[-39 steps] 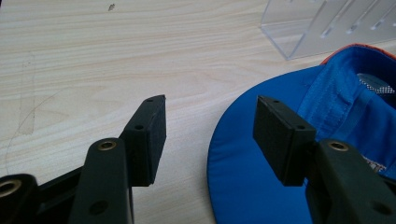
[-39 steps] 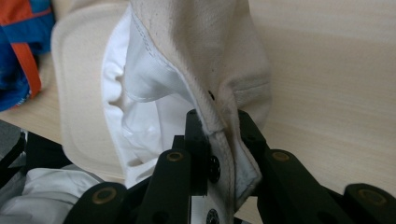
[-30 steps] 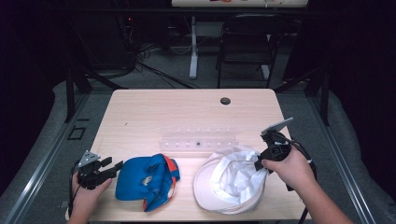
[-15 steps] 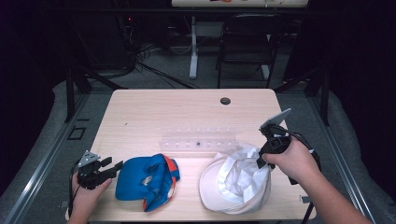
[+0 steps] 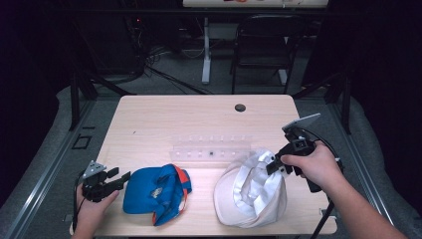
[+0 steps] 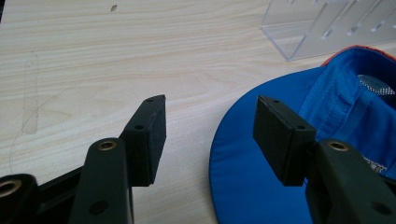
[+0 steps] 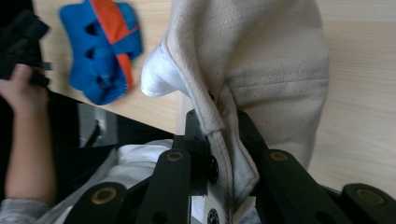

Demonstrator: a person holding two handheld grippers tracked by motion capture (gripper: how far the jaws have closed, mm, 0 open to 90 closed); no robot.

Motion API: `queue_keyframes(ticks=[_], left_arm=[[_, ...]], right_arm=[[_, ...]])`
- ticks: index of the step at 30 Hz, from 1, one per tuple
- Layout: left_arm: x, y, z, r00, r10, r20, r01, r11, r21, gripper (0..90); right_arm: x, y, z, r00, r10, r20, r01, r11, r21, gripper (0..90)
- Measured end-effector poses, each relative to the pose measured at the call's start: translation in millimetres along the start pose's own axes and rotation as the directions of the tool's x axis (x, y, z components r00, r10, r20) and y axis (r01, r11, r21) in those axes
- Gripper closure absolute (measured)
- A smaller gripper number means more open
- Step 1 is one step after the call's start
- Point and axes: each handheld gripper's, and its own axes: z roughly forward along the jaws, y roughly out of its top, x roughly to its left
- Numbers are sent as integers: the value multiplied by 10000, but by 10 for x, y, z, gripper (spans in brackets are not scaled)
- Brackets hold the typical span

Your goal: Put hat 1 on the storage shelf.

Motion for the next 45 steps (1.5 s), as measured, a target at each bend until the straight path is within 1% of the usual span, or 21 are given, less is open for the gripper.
queue_keyframes(ticks=[1,3,6,7,11,12,19,21,24,26,28,31,32,34,35,36,37,39,40,42,45], left_arm=[[0,1,1,10000,8,4,-8,10000,5,450],[-1,0,1,10000,15,2,-15,10000,8,450],[0,0,-1,10000,3,-5,-3,10000,-1,450],[1,-1,-2,10000,-6,-11,6,10000,-3,450],[2,-1,-4,10000,-19,-15,19,10000,-13,450],[2,-1,-4,10000,-18,-12,18,10000,-9,450],[0,0,-4,10000,14,-19,-14,10000,-10,450],[0,0,-4,10000,14,-25,-14,10000,-19,449],[1,0,-3,10000,10,-25,-11,10000,-26,449],[1,0,-3,10000,25,-16,-25,10000,-24,449],[1,1,-3,10000,26,-14,-27,10000,-33,449],[1,1,-6,10000,8,-18,-8,10000,-49,449],[2,1,-8,10000,-2,-18,2,10000,-54,449],[4,1,-8,10000,-3,-13,3,10000,-47,449],[2,-4,2,10000,-29,-37,29,9998,-172,449],[5,0,-7,10000,2,-17,-2,10000,-40,449],[5,0,-7,10000,4,-17,-4,10000,-51,449],[3,-3,1,10000,-29,-39,28,9998,-191,449],[4,-4,1,10000,-27,-37,26,9998,-193,449],[8,0,-7,10000,-4,-16,4,10000,-58,449],[8,0,-9,10000,-3,-7,3,10000,-75,449]], right_arm=[[-4,7,-23,9998,-91,-180,94,9998,156,794],[12,1,-34,9986,64,-526,-64,10000,-4,794],[7,7,-67,9951,109,-987,-99,9999,105,794],[17,2,-64,9932,325,-1116,-331,9994,-32,795],[-5,-4,-94,9845,464,-1691,-466,9989,28,795],[-9,-8,-104,9793,547,-1950,-555,9985,12,795],[-4,-13,-199,9538,531,-2956,-605,9980,-161,793],[-14,-6,-234,9466,337,-3206,-470,9983,-340,792],[-6,-3,-280,9294,445,-3664,-780,9940,-770,791],[-9,9,-318,9230,350,-3833,-716,9941,-816,791],[-4,21,-341,9124,321,-4081,-788,9920,-983,791],[2,46,-359,8884,237,-4584,-834,9904,-1103,790],[16,53,-353,8782,309,-4772,-1021,9870,-1240,790],[15,75,-351,8632,226,-5043,-1002,9868,-1271,789],[22,86,-344,8547,210,-5186,-1053,9854,-1335,789],[25,101,-340,8433,184,-5372,-1074,9850,-1350,789],[34,108,-333,8353,200,-5494,-1168,9830,-1417,788],[41,133,-327,8120,82,-5836,-1165,9821,-1482,784],[55,143,-323,7997,131,-6003,-1328,9789,-1556,784],[72,174,-318,7796,12,-6263,-1337,9773,-1645,784],[102,212,-311,7619,-102,-6476,-1343,9757,-1734,787]])
